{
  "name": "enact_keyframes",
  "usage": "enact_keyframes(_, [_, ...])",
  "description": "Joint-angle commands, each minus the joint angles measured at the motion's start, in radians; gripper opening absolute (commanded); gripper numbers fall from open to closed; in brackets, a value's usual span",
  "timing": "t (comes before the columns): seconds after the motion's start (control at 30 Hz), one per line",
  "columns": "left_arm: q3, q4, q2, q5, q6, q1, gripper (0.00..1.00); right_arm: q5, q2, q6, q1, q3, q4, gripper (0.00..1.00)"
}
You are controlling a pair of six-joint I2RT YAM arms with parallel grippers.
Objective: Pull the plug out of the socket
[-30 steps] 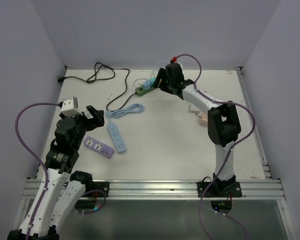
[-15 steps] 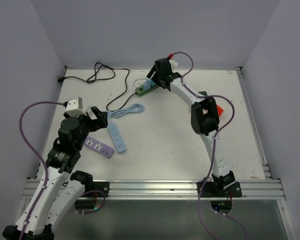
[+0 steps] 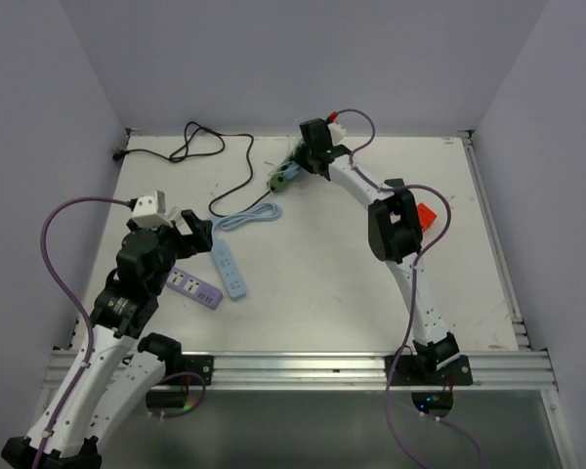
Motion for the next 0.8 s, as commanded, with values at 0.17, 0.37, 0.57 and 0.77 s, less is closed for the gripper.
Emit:
enact_keyframes(0.17, [0.028, 0.004, -0.002, -0.031, 0.021, -0.004, 1.00, -0.086, -0.154, -0.100, -0.029, -0.152, 0.031, 0.08])
enact_keyframes(0.37, [0.031, -0.004, 0.001, -0.052, 0.021, 0.001, 1.00, -0.195, -0.243, -0.238, -0.050, -0.173, -0.003, 0.03])
enact_keyframes(0.57, [0.034, -0.015, 0.020, -0.075, 0.022, 0.004, 1.00, -0.410, -0.352, -0.366, -0.066, -0.278, 0.060, 0.01])
enact_keyframes(0.77, [0.041, -0.019, 0.045, -0.086, 0.024, 0.004, 1.00, -0.520, -0.487, -0.497, -0.064, -0.437, 0.045, 0.04])
